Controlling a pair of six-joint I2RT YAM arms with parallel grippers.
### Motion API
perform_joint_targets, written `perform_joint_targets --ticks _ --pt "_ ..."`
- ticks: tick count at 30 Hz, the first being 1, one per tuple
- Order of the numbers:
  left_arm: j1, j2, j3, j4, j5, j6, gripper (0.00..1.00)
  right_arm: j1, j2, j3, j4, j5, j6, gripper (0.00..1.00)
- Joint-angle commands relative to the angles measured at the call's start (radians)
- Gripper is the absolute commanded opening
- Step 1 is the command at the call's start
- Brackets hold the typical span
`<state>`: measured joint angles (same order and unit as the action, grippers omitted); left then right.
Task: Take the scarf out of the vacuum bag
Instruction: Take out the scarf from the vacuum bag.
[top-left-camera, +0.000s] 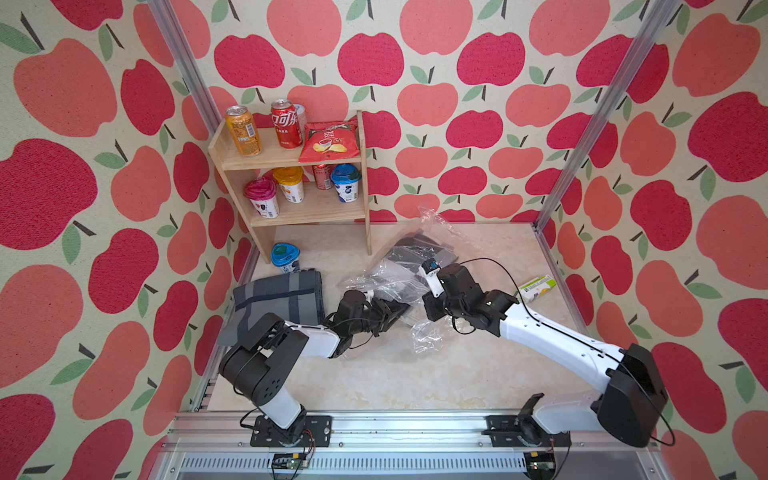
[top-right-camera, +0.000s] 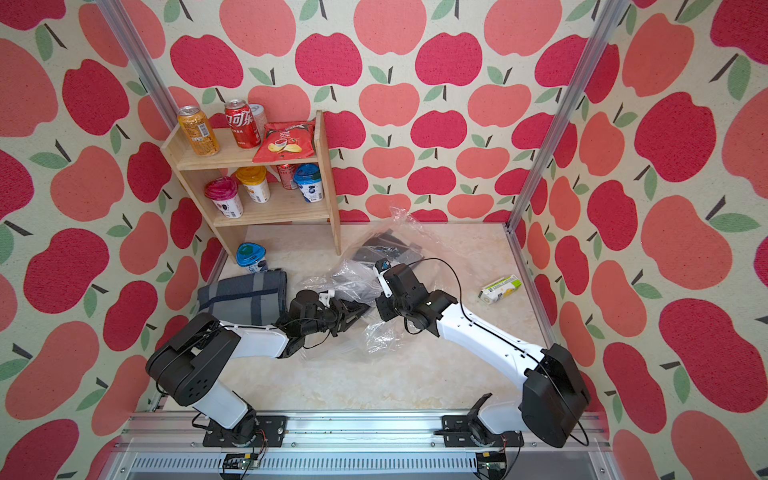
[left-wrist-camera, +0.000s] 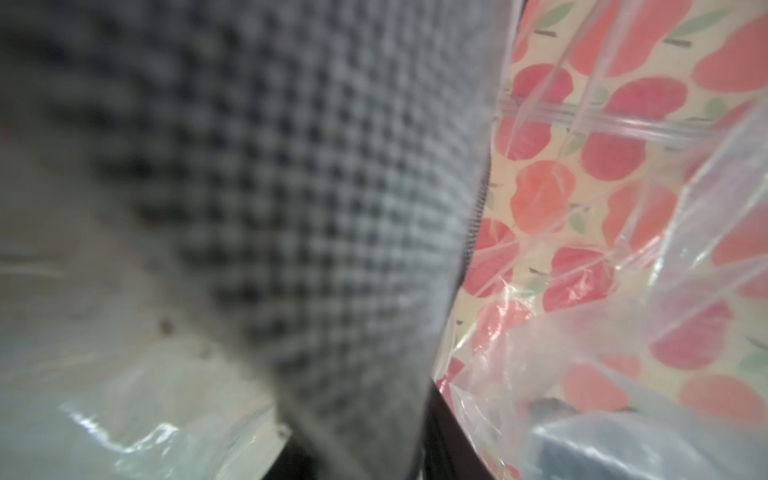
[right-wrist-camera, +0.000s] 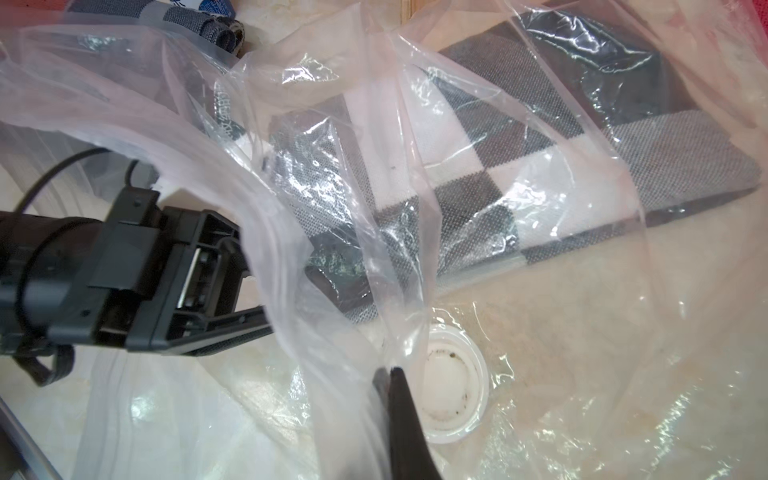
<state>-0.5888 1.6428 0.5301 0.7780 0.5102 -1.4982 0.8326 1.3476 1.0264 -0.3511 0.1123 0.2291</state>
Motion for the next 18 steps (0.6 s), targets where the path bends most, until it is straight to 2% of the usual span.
perform_joint_targets --ticks 1,3,6,10,18 --pt "0.005 0.017 0.025 0.014 0.012 -0.010 0.18 -0.007 -0.038 -0.021 0.007 -0.013 -0.035 0.00" --pt "0.005 0.009 0.028 0.008 0.011 -0.011 0.09 -0.007 -0.039 -0.035 0.004 -0.013 -0.035 0.00" --pt "0.004 -0.014 0.025 -0.001 0.014 -0.015 0.03 -0.009 -0.035 -0.043 0.004 -0.015 -0.036 0.00" --pt "0.010 -0.060 0.024 -0.028 0.017 -0.016 0.00 -0.008 -0.018 -0.037 0.009 -0.024 -0.037 0.00" --pt "0.035 -0.155 0.024 -0.117 0.044 -0.008 0.00 -0.007 0.018 -0.029 0.014 -0.033 -0.040 0.00"
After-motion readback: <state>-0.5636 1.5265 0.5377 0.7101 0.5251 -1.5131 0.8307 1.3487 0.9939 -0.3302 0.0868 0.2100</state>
